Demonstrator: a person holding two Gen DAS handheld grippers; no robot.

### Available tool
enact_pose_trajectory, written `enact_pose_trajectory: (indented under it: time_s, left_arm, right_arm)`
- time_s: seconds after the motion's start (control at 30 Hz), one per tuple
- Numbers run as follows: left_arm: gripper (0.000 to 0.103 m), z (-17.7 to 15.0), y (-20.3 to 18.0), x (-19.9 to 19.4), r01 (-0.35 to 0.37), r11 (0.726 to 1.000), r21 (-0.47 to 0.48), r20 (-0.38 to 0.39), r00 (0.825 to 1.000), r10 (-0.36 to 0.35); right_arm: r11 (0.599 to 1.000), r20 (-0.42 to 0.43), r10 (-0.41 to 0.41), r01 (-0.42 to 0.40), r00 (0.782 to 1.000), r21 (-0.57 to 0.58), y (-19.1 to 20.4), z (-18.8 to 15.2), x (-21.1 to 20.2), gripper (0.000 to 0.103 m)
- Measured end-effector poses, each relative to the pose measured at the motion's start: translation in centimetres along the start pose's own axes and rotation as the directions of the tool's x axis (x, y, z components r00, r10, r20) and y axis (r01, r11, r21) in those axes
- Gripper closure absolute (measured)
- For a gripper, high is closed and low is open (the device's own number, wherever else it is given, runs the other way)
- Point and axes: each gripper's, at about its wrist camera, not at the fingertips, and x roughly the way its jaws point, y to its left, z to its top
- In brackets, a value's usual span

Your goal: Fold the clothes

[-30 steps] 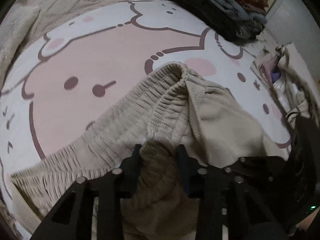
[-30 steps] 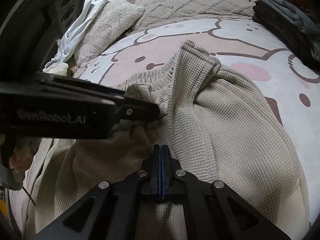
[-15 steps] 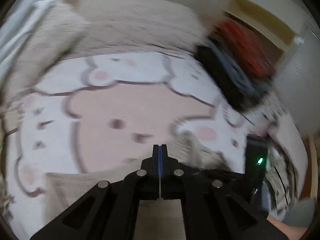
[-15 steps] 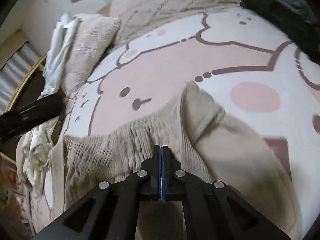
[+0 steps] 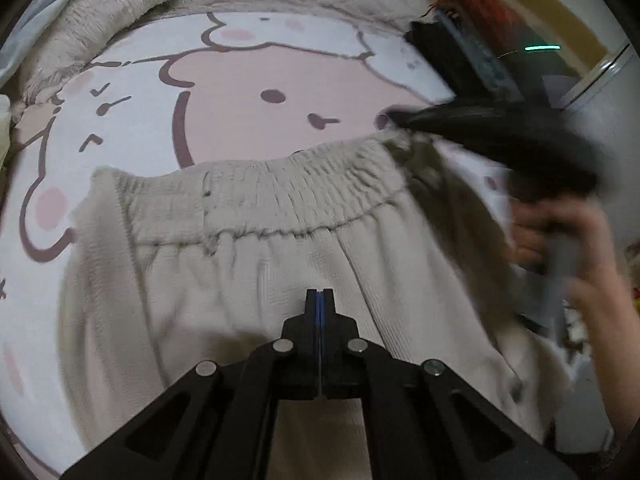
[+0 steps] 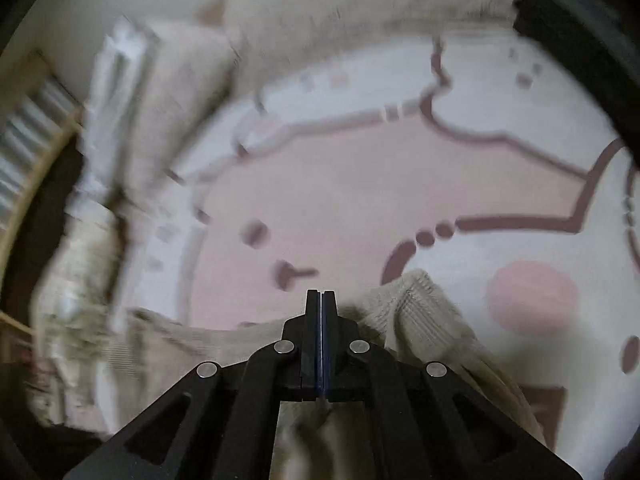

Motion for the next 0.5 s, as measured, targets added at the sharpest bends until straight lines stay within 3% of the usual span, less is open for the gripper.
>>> enact_pose_trajectory:
  time_s: [0.03,0.1,0.2,0.27,0.37,0.5]
  left_arm:
    - [0.102,0.5,0.0,0.9,-0.077,0.997,-0.007,0.013,0.997,0.077]
    - [0.100,1.5,1.5,2.7,-0.107,0.988,-0.108,0.004,0.994,0.108]
    - [0.100,2.1,2.9,3.4,-0.081,0.972,-0.222,0.007,0.996,0.085]
    - [0.100,2.0,2.8,3.1,-0.083,0.973,-0.215,0.021,0.996,0.090]
    - [0.100,1.2,3.8,0.9,-0.021,0.975,-0.221,0.060,0.998,0.036]
    - [0.099,-0.6,5.7,-2.9,0.049,0.968,-0.246,0.100,0.995,-0.025]
  right_arm:
    - [1.000,0.026,0.010,-0.009,1.000,-0.030,0.5,-0.7,-1.8,0.103]
    - [0.996,0.034,0.039,-0.036,0.999,-0.081,1.5,-2.1,-4.2,0.103]
    - [0.988,-0.051,0.050,-0.057,0.997,-0.142,2.7,-4.2,-3.3,0.103]
    - [0.981,-0.116,0.041,-0.062,0.992,-0.181,3.6,-5.5,-1.8,0.103]
    - [0.976,-0.162,-0.066,0.031,0.985,-0.214,4.2,-6.3,2.9,0.103]
    - [0.985,-0.165,-0.072,0.044,0.984,-0.167,3.4,-5.7,5.2,0.103]
